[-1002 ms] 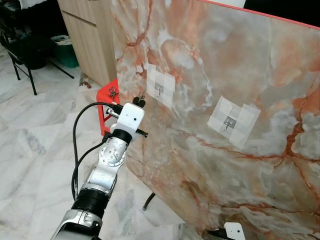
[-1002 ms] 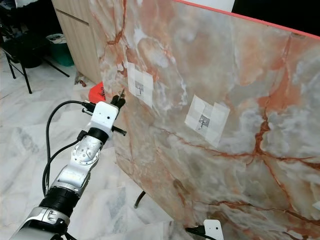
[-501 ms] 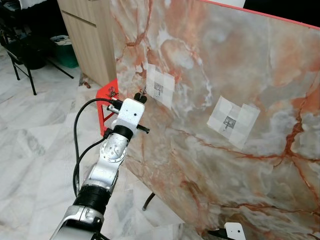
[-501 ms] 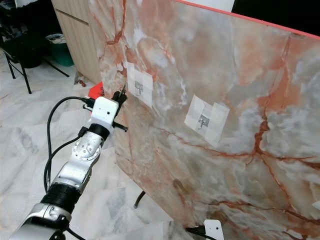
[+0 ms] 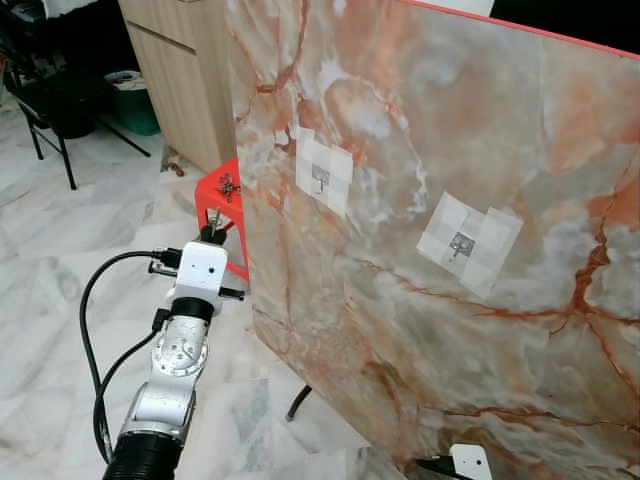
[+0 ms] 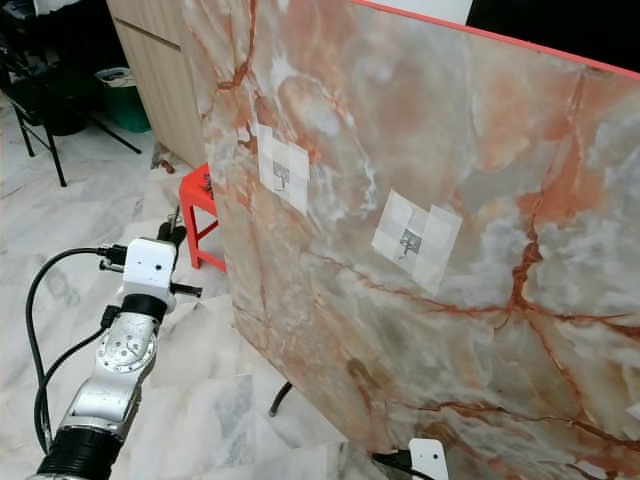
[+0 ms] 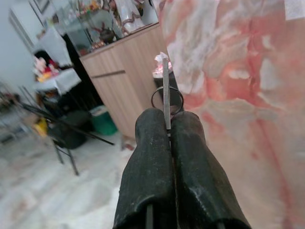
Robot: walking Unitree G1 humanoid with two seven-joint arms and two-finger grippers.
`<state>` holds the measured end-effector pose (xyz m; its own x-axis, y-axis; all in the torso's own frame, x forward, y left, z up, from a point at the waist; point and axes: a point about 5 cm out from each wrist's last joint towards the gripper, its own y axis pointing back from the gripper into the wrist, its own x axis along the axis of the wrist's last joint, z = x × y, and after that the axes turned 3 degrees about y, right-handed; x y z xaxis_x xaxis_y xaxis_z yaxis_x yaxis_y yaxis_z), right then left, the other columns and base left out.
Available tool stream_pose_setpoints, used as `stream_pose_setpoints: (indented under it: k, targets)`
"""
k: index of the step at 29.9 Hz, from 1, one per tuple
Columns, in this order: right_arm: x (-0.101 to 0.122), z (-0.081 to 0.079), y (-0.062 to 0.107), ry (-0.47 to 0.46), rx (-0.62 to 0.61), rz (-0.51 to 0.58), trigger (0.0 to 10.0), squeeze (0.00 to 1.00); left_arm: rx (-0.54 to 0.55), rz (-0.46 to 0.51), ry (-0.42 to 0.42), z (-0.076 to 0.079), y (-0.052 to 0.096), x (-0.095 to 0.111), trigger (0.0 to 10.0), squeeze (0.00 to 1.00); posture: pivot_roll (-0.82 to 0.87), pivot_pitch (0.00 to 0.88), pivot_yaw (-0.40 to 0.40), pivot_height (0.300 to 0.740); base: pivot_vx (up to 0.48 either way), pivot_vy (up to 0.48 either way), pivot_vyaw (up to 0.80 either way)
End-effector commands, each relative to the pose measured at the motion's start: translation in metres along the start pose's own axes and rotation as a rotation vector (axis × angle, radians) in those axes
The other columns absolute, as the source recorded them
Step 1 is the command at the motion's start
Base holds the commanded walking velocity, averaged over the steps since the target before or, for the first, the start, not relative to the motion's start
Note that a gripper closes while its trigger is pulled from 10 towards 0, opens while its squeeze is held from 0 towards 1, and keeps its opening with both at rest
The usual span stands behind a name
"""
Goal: Hang keys on a hook
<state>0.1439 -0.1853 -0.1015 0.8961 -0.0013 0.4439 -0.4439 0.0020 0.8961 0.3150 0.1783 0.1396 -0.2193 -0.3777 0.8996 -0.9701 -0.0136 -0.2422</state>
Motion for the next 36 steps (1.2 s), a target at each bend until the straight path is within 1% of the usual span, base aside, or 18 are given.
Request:
stream_pose_setpoints:
  k: [1,3,4,5,6,7,9,11,12,14,18,19,21,24,26,30,36]
  targets:
    - [-0.002,0.002,0.000,-0.005,-0.005,-0.002,10.0,0.00,-0.004,0.054,-0.034,0.002,-0.009,0.013,10.0,0.00,-0.06,0.030,-0.062,0.740,0.000,0.000,0.00]
    - [-0.001,0.002,0.000,-0.008,-0.007,0.000,10.0,0.00,-0.034,0.083,-0.059,0.007,-0.016,0.019,10.0,0.00,-0.07,0.026,-0.060,0.740,0.000,0.000,0.00]
    - [-0.001,0.002,0.000,-0.008,-0.008,0.001,10.0,0.00,-0.040,0.089,-0.064,0.008,-0.019,0.021,10.0,0.00,-0.07,0.026,-0.060,0.740,0.000,0.000,0.00]
    - [-0.001,0.002,0.000,-0.007,-0.008,0.000,10.0,0.00,-0.036,0.086,-0.056,0.010,-0.025,0.023,10.0,0.00,-0.07,0.022,-0.061,0.740,0.000,0.000,0.00]
    - [-0.001,0.002,0.000,-0.007,-0.008,0.000,10.0,0.00,-0.036,0.086,-0.056,0.010,-0.025,0.023,10.0,0.00,-0.07,0.022,-0.061,0.740,0.000,0.000,0.00]
    - [-0.001,0.002,0.000,-0.006,-0.008,-0.001,10.0,0.00,-0.034,0.085,-0.057,0.012,-0.029,0.025,10.0,0.00,-0.07,0.020,-0.061,0.740,0.000,0.000,0.00]
    - [-0.001,0.002,0.000,-0.006,-0.008,-0.001,10.0,0.00,-0.035,0.089,-0.059,0.013,-0.030,0.026,10.0,0.00,-0.07,0.020,-0.062,0.740,0.000,0.000,0.00]
    - [-0.001,0.002,0.000,-0.003,-0.007,-0.002,10.0,0.00,-0.051,0.105,-0.055,0.018,-0.037,0.032,10.0,0.00,-0.07,0.014,-0.061,0.740,0.000,0.000,0.00]
    - [-0.001,0.002,0.000,-0.003,-0.007,-0.002,10.0,0.00,-0.051,0.105,-0.055,0.018,-0.037,0.032,10.0,0.00,-0.07,0.014,-0.061,0.740,0.000,0.000,0.00]
    - [-0.001,0.002,0.000,-0.001,-0.007,-0.003,10.0,0.00,-0.088,0.107,-0.043,0.027,-0.042,0.034,10.0,0.00,-0.07,0.008,-0.062,0.740,0.000,0.000,0.00]
    - [-0.001,0.002,0.000,0.002,-0.007,-0.003,10.0,0.00,-0.122,0.118,-0.019,0.036,-0.044,0.037,10.0,0.00,-0.07,0.008,-0.062,0.740,0.000,0.000,0.00]
    - [-0.001,0.002,0.000,0.001,-0.008,-0.003,10.0,0.00,-0.137,0.126,-0.010,0.040,-0.045,0.039,10.0,0.00,-0.08,0.002,-0.062,0.740,0.000,0.000,0.00]
    - [-0.001,0.002,0.000,0.001,-0.009,-0.003,10.0,0.00,-0.142,0.129,-0.007,0.042,-0.045,0.040,10.0,0.00,-0.08,0.002,-0.062,0.740,0.000,0.000,0.00]
    - [-0.001,0.003,0.000,0.002,-0.010,-0.004,10.0,0.00,-0.189,0.153,0.013,0.050,-0.048,0.046,10.0,0.00,-0.08,0.000,-0.062,0.740,0.000,0.000,0.00]
    - [-0.001,0.003,0.000,0.004,-0.009,-0.004,10.0,0.00,-0.223,0.171,0.010,0.055,-0.049,0.049,10.0,0.00,-0.08,0.000,-0.061,0.740,0.000,0.000,0.00]
    - [-0.001,0.002,0.000,0.004,-0.008,-0.005,10.0,0.00,-0.229,0.176,0.018,0.057,-0.050,0.051,10.0,0.00,-0.08,0.000,-0.061,0.740,0.000,0.000,0.00]
    - [-0.001,0.003,0.000,0.003,-0.009,-0.005,10.0,0.00,-0.261,0.201,0.033,0.065,-0.054,0.058,10.0,0.00,-0.08,0.005,-0.063,0.740,0.000,0.000,0.00]
